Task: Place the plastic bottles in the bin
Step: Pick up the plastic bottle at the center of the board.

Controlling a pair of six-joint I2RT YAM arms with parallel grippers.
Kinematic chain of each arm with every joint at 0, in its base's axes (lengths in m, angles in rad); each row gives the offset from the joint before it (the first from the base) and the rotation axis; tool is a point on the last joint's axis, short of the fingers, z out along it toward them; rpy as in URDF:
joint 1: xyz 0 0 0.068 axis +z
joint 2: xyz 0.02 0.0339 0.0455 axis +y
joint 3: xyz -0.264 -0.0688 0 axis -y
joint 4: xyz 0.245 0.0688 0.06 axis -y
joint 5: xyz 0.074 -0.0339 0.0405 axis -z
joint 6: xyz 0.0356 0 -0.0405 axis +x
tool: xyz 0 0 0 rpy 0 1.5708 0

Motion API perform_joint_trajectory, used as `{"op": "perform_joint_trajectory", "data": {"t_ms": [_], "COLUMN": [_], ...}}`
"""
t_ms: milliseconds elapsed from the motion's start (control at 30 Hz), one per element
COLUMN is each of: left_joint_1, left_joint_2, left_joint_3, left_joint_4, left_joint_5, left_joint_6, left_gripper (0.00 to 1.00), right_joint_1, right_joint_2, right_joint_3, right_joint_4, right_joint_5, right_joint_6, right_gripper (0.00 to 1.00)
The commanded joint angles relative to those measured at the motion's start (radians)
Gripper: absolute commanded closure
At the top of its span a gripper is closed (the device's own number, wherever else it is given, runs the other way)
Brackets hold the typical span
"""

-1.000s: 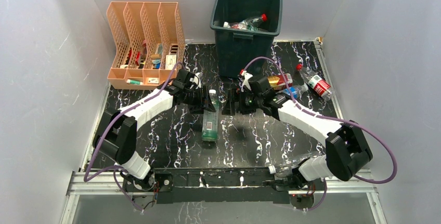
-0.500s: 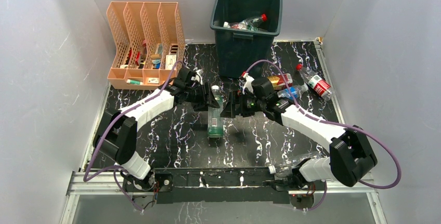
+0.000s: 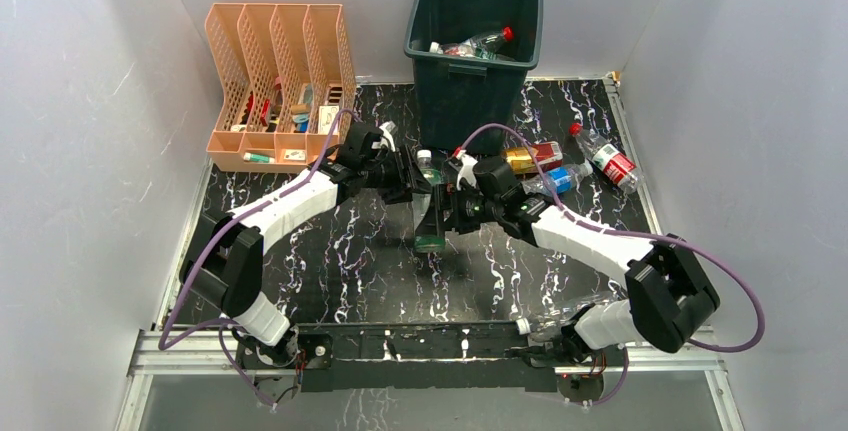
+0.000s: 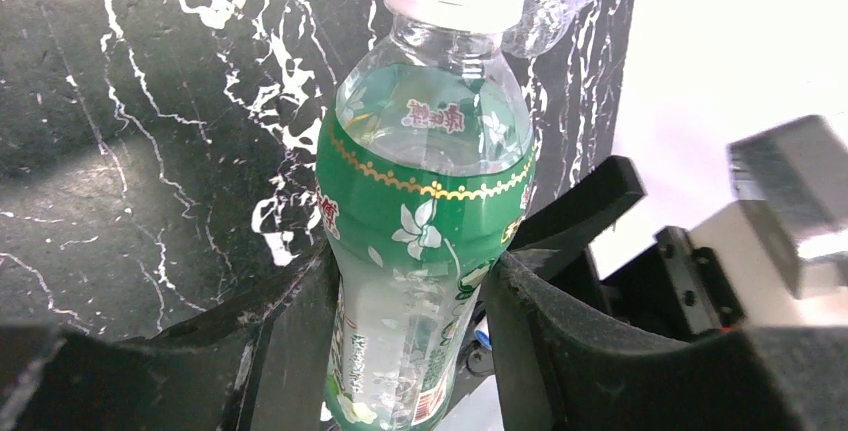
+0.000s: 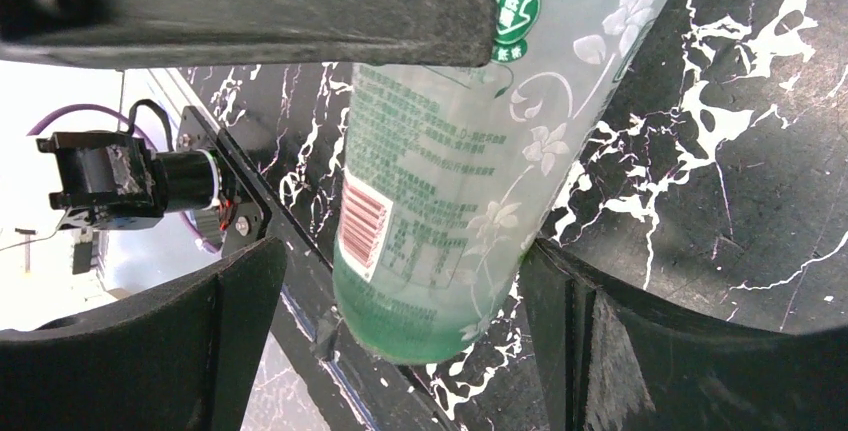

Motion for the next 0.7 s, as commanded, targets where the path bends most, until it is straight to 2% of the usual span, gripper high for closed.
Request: {"op": "perform_joint_trajectory", "data": {"t_ms": [0,267,333,400,667], "left_joint_1": [-0.009,-0.013,-0.014,-0.015,-0.016], "left_joint_2": [-0.029,-0.070,-0.069,-0.067,-0.063], "left_joint_3": [0.022,-0.040,-0.044,-0.045,-0.031], "left_joint_4": [0.062,0.137,0.139,0.143,0.115], "left_joint_5": [0.034,0.049,0.052,0.052,0.037], "left_joint_6": [-0.050,-0.107,-0.109,-0.112,-0.083], "left_gripper": [0.72,0.71,0.71,0.70,0.46], "right_joint_1": [0.012,0.014,0.014,0.014,0.014], "right_joint_2": [0.029,0.063,0.065,0.070,0.050], "right_joint_3": [0.038,0.039,0.040,0.045,0.058], "right_joint_4": [0.049,0.040,0.049,0.054,0.020], "right_joint_5": [-0.005,0.037,0.033,0.024,0.042], "right_joint_6": [0.010,0.028,0.032,0.035,0.016], "right_gripper": [0.02,0.04,0.11,0.22,0.45]}}
